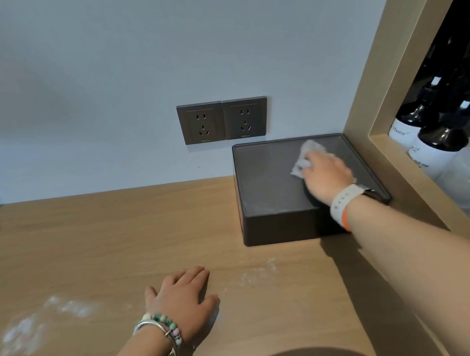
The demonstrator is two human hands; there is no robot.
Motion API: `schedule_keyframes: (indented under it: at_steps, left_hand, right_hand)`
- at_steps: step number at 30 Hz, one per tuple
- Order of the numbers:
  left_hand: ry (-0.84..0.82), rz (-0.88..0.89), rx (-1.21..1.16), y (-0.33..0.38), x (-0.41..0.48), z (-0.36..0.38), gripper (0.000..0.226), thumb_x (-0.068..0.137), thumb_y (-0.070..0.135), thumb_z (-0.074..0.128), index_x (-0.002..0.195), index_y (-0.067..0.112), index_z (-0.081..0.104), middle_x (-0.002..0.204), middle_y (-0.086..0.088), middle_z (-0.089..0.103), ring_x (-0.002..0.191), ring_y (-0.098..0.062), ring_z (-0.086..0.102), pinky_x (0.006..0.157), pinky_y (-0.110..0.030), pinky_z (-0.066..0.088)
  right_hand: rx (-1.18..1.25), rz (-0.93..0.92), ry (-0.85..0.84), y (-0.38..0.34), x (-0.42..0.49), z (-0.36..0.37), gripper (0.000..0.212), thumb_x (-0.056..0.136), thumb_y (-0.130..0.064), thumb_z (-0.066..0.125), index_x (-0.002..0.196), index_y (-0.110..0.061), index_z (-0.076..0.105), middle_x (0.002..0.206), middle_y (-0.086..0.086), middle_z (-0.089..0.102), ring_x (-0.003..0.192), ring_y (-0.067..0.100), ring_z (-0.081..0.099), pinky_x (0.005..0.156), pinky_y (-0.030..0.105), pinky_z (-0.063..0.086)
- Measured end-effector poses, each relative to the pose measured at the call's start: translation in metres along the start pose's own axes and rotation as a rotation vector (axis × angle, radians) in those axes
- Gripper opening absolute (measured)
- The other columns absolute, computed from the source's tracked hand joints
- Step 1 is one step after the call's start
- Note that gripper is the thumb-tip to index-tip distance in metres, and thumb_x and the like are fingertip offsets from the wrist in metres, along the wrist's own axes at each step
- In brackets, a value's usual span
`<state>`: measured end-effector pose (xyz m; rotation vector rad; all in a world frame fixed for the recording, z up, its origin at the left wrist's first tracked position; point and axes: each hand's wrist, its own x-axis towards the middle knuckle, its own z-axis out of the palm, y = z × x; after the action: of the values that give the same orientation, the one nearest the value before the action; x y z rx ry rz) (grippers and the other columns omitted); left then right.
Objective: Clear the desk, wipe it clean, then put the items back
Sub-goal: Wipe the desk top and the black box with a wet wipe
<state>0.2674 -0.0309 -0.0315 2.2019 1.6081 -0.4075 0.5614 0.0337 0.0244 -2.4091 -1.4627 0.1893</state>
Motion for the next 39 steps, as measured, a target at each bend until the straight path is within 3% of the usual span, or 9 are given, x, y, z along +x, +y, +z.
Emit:
schedule_keyframes:
  at_steps: [5,8,10,13,21,25,30,35,39]
  left_hand:
    - [0.013,0.01,0.001,-0.003,0.001,-0.001,0.053,0.094,0.051,0.029,0.145,0.042,0.017,0.152,0.027,0.012,0.139,-0.007,0.016,0.108,-0.044,0.02]
    - [0.013,0.02,0.0,-0.003,0.001,0.001,0.053,0.094,0.049,0.03,0.145,0.042,0.017,0.152,0.027,0.011,0.139,-0.008,0.016,0.108,-0.045,0.02]
    - [0.016,0.02,-0.001,-0.003,0.002,0.002,0.053,0.094,0.049,0.03,0.145,0.041,0.017,0.152,0.026,0.011,0.139,-0.008,0.016,0.109,-0.045,0.019]
    - [0.025,0.023,0.02,-0.005,0.002,0.004,0.054,0.095,0.048,0.03,0.146,0.041,0.016,0.153,0.025,0.011,0.139,-0.009,0.015,0.11,-0.045,0.018]
    - [0.072,0.028,-0.007,-0.01,0.0,0.001,0.05,0.094,0.049,0.032,0.142,0.035,0.025,0.152,0.019,0.016,0.137,-0.009,0.025,0.111,-0.052,0.014]
    - [0.139,0.053,-0.018,-0.011,-0.007,0.0,0.047,0.095,0.044,0.034,0.14,0.033,0.027,0.15,0.018,0.019,0.141,-0.007,0.014,0.113,-0.055,0.01]
    - [0.128,0.067,-0.032,-0.008,-0.014,0.003,0.051,0.097,0.042,0.033,0.145,0.03,0.02,0.153,0.017,0.014,0.144,-0.008,0.005,0.115,-0.054,0.005]
    - [0.169,0.088,-0.12,0.003,-0.025,0.013,0.06,0.091,0.049,0.04,0.144,0.028,0.022,0.151,0.014,0.018,0.144,-0.009,0.005,0.114,-0.05,0.007]
    - [0.143,0.097,-0.118,0.011,-0.028,0.02,0.073,0.086,0.056,0.044,0.147,0.026,0.016,0.154,0.012,0.014,0.144,-0.012,0.008,0.115,-0.049,0.006]
  right_hand:
    - [0.32,-0.482,-0.181,-0.053,-0.061,0.015,0.029,0.088,-0.006,0.045,0.1,-0.016,0.069,0.108,0.004,0.066,0.102,0.023,0.056,0.084,0.031,0.044]
    - [0.575,-0.291,-0.086,-0.042,-0.058,-0.002,0.027,0.09,-0.007,0.048,0.098,-0.022,0.07,0.102,0.002,0.069,0.089,0.016,0.057,0.074,0.024,0.04]
    - [0.374,-0.198,0.062,-0.028,-0.05,-0.009,0.029,0.092,-0.01,0.046,0.111,-0.021,0.064,0.109,0.007,0.066,0.096,0.025,0.056,0.077,0.029,0.037]
    - [-0.019,-0.291,-0.085,-0.026,-0.059,-0.005,0.032,0.094,-0.019,0.042,0.122,-0.029,0.054,0.121,0.004,0.056,0.117,0.028,0.043,0.092,0.036,0.033]
    - [0.714,-0.26,-0.196,-0.045,-0.081,-0.012,0.033,0.089,-0.01,0.048,0.081,-0.038,0.064,0.096,-0.008,0.061,0.099,0.017,0.051,0.08,0.028,0.044]
    - [0.142,-0.339,-0.149,-0.052,-0.09,0.002,0.035,0.094,-0.017,0.041,0.122,-0.032,0.056,0.13,-0.001,0.051,0.124,0.022,0.035,0.102,0.037,0.026]
    - [0.529,-0.422,-0.301,-0.054,-0.13,0.002,0.028,0.09,-0.006,0.047,0.095,-0.021,0.07,0.096,-0.011,0.056,0.096,0.01,0.049,0.091,0.034,0.041]
    - [0.141,-0.267,0.192,0.054,-0.144,0.02,0.031,0.085,-0.016,0.044,0.104,-0.018,0.068,0.113,-0.002,0.063,0.103,0.023,0.051,0.085,0.033,0.038]
    - [-0.131,-0.053,-0.095,0.119,-0.14,0.048,0.049,0.097,-0.028,0.041,0.144,-0.015,0.034,0.156,0.011,0.019,0.144,0.028,0.011,0.118,0.037,0.01]
